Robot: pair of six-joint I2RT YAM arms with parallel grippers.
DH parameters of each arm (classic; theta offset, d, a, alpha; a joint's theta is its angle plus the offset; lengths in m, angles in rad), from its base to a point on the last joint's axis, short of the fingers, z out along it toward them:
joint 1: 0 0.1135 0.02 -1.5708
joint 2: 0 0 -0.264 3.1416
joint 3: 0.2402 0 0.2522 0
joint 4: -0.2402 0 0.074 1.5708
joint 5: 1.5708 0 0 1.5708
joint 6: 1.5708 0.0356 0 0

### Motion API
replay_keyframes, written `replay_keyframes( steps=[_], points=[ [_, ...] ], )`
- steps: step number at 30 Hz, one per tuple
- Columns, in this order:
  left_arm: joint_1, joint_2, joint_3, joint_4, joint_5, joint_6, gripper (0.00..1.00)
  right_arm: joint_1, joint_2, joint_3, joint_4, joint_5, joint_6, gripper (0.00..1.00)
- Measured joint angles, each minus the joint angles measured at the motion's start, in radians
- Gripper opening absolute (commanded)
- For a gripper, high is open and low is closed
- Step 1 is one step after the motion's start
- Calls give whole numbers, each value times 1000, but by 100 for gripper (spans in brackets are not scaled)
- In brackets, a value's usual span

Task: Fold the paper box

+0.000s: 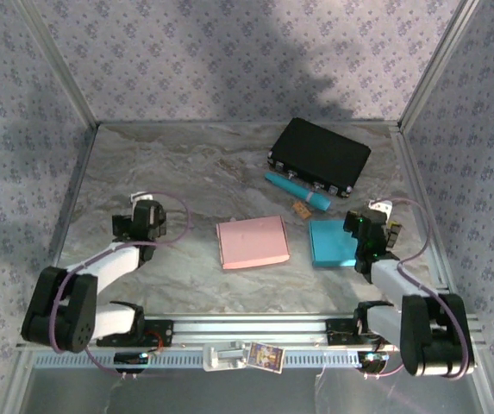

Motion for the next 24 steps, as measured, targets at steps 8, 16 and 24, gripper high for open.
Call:
replay_keyframes(
  steps=[8, 16, 24],
  points=[
    [69, 143, 21, 258, 160, 71, 100, -61, 240, 55, 261, -172, -60, 99],
    [123, 174, -66, 552, 240, 110, 100, -69, 357, 37, 459, -250, -82, 99],
    [212, 276, -69, 634, 293, 63, 100, -56, 381, 71, 455, -247, -101, 99]
  ],
)
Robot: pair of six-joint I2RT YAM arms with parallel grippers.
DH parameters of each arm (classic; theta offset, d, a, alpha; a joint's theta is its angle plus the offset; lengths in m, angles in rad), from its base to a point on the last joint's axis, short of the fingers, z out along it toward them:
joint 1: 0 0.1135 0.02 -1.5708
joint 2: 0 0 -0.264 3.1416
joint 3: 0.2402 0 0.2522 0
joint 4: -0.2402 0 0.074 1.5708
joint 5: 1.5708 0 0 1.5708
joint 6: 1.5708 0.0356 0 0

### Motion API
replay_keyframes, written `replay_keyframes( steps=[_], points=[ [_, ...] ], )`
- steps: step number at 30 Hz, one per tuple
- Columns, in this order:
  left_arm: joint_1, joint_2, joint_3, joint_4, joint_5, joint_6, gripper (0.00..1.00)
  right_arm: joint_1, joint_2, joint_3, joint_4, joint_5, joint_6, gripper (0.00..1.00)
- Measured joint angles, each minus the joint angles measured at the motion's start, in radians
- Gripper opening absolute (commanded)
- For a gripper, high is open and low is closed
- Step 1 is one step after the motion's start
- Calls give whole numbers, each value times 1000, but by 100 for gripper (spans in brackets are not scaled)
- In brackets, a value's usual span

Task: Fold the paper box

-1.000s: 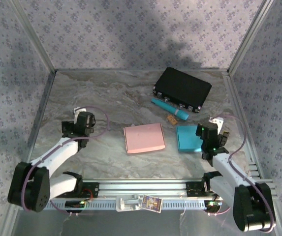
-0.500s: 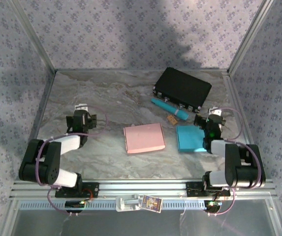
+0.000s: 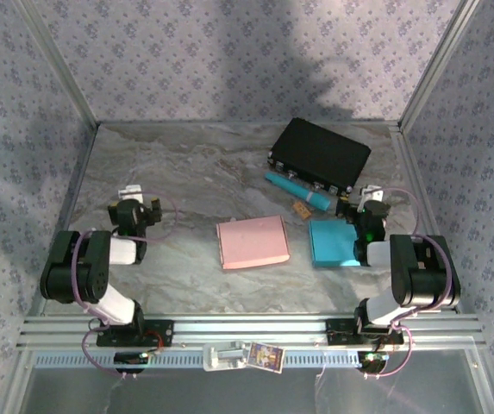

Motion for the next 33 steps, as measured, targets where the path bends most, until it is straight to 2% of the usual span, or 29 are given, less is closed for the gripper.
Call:
replay_keyframes(
  steps=[5, 33],
  points=[
    [16, -1, 13, -3, 24, -19, 100, 26, 4, 33, -12, 7, -18, 99],
    [8, -1, 16, -3, 27, -22, 100, 26, 4, 33, -23, 10, -26, 99]
  ],
)
